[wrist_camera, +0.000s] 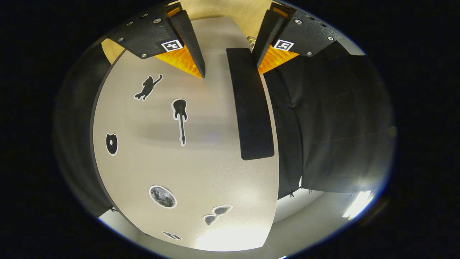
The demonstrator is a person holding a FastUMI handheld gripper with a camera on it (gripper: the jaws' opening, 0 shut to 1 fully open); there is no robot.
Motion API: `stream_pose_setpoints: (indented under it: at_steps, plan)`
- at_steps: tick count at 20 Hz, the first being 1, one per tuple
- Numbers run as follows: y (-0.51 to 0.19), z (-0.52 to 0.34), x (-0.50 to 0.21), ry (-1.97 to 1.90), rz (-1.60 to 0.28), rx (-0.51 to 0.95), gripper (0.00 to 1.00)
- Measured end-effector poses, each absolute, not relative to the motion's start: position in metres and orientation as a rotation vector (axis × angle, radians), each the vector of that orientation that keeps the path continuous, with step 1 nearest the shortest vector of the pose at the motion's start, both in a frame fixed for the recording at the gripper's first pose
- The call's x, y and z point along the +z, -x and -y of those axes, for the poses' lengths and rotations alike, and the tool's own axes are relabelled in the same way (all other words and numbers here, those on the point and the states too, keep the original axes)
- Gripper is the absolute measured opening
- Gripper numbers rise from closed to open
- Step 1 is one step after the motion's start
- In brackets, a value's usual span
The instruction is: Open the shoe cabinet door, grab the shoes and put them into the shoe cabinet, then close the shoe cabinet door.
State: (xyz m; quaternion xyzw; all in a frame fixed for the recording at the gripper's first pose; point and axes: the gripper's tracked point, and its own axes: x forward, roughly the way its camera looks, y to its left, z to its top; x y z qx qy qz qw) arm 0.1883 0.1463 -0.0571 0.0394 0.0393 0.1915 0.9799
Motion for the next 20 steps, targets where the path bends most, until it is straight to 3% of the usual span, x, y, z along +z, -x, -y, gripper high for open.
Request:
stream_pose_setpoints:
  at_steps: [20]
  plan:
    - [-0.212, -0.155, -0.062, -0.019, -0.032, 0.244, 0.82]
